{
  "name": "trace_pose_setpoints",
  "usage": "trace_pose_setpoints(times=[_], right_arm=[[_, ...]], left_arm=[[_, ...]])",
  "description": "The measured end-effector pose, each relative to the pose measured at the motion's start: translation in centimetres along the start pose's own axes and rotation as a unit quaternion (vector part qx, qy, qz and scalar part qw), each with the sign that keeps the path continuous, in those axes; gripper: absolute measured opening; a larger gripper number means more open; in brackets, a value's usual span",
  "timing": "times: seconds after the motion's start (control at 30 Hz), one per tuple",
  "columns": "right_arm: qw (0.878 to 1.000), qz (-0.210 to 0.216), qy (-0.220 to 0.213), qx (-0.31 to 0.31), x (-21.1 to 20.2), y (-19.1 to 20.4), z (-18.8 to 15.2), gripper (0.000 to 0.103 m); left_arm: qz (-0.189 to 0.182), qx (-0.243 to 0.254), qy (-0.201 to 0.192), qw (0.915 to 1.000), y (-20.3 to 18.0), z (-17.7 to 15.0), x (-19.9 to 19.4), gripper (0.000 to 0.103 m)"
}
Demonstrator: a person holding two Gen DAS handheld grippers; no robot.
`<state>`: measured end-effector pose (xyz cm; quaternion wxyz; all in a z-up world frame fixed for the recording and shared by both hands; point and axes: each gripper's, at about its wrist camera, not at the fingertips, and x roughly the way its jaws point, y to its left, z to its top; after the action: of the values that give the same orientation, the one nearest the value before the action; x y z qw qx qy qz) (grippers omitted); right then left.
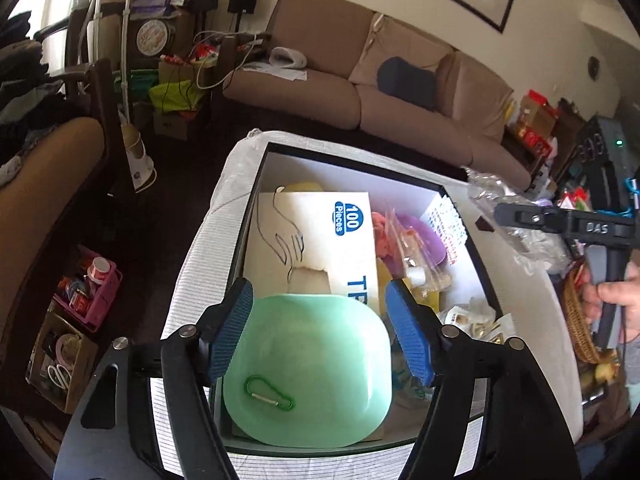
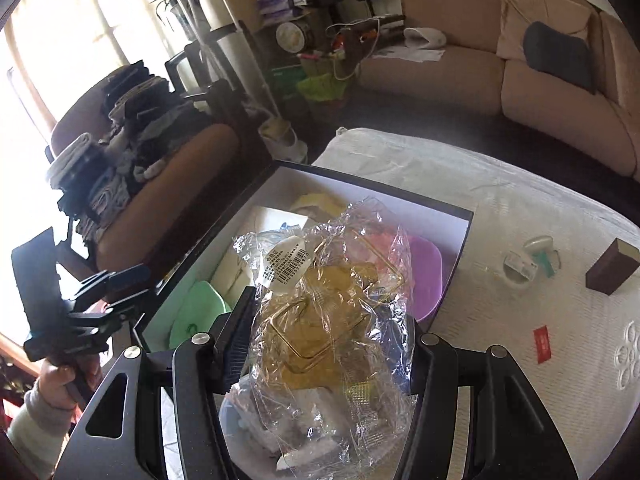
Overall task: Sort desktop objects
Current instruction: 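Drop the carabiner onto the green bowl with the left tool while the right tool releases the gold bag, then withdraw both tools from the box back over the table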
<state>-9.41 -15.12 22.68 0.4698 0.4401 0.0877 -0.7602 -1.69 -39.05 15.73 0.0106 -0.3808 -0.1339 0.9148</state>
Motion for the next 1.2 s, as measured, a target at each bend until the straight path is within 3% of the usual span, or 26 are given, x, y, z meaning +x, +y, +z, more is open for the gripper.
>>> trace_pose_setpoints(times=[0.13, 0.37, 0.63, 0.67, 0.77, 1.0, 1.1, 1.13, 1.17, 1.2], right_arm=[[1.000, -0.008, 0.018, 0.022, 2.7, -1.1, 0.8, 0.059], [0.997, -0.055, 0.051, 0.028, 7.8, -2.3, 2.1, 0.059], [0.986, -0.141, 0.091, 0.016, 12.7, -3.9, 2.1, 0.062], [0.985, -0.144, 0.091, 0.008, 12.8, -3.9, 2.0, 0.064], [0.988, -0.130, 0.088, 0.004, 12.2, -3.6, 2.1, 0.083], [0.995, -0.079, 0.018, 0.059, 6.0, -5.1, 3.6, 0.084], [0.996, -0.067, 0.018, 0.060, 4.4, -5.2, 3.5, 0.086], [0.997, -0.058, 0.020, 0.055, 4.1, -5.0, 3.3, 0.088], [0.997, -0.058, 0.024, 0.047, 3.9, -4.8, 3.0, 0.095], [0.997, -0.063, 0.027, 0.039, 3.8, -4.5, 2.6, 0.103]], left_arm=[[-0.007, 0.010, 0.002, 0.9999, -2.1, 1.6, 1.7, 0.066], [-0.022, -0.043, 0.012, 0.9988, -3.7, 3.6, 5.4, 0.066], [0.003, -0.001, 0.032, 0.9995, -5.2, 3.6, 8.1, 0.066], [0.003, 0.003, 0.035, 0.9994, -5.3, 3.5, 8.3, 0.066], [0.004, 0.010, 0.045, 0.9989, -5.6, 3.3, 9.3, 0.066], [0.016, 0.037, 0.055, 0.9977, -7.5, 2.8, 9.9, 0.066], [0.012, 0.040, 0.059, 0.9974, -8.2, 2.6, 9.9, 0.079], [0.010, 0.042, 0.061, 0.9972, -8.6, 2.4, 9.8, 0.090], [0.008, 0.045, 0.063, 0.9970, -8.9, 2.3, 9.8, 0.099], [0.006, 0.048, 0.064, 0.9968, -9.2, 2.1, 9.7, 0.102]])
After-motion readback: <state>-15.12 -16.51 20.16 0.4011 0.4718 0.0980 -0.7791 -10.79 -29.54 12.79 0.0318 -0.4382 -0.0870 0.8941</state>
